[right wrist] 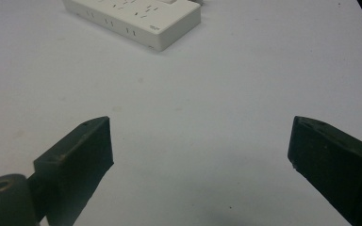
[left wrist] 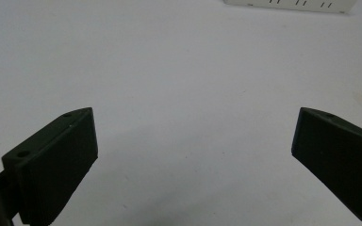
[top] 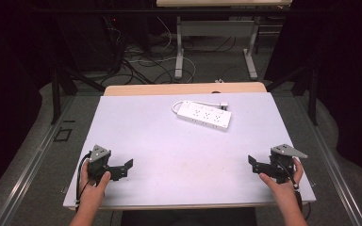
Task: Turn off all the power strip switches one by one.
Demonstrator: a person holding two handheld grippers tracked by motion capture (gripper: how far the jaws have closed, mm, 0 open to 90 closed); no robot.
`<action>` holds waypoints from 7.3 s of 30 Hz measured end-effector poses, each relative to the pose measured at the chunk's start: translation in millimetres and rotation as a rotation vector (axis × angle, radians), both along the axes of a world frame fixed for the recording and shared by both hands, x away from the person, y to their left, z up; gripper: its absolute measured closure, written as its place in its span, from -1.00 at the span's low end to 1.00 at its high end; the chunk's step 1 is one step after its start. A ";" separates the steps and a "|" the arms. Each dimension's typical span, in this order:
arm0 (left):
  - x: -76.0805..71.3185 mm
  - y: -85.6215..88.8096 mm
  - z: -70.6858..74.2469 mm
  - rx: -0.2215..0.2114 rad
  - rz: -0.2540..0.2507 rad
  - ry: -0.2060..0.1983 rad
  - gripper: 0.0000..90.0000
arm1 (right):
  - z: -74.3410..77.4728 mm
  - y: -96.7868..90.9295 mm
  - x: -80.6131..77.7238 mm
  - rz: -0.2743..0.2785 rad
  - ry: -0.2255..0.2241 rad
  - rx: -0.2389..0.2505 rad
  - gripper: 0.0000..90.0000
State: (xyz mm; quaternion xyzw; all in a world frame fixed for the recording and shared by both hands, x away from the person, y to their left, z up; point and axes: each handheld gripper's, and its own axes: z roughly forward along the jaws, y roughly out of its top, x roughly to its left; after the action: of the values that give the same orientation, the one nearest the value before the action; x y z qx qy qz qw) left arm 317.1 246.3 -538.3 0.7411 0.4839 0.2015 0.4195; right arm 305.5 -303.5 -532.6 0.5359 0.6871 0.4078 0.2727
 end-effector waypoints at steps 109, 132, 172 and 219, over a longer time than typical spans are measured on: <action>-5.2 6.2 -3.0 0.055 0.053 0.020 -0.97 | 93.8 166.4 141.2 0.419 0.107 -0.281 -0.06; -4.0 8.5 -4.5 0.043 0.046 0.032 -0.97 | 102.1 192.2 183.1 0.415 0.116 -0.200 0.19; -10.7 13.6 -5.1 0.019 0.054 0.050 -0.97 | 62.9 213.7 255.2 0.301 0.188 -0.205 0.46; -11.7 18.0 -5.9 0.027 0.059 0.051 -0.97 | 30.0 220.0 289.5 0.306 0.189 -0.153 1.00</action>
State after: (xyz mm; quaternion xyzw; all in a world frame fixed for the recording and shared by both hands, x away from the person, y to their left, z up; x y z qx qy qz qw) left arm 305.4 264.3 -544.2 0.7370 0.5132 0.2014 0.3911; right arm 595.1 -83.4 -502.6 0.4389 0.8120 0.3392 0.1819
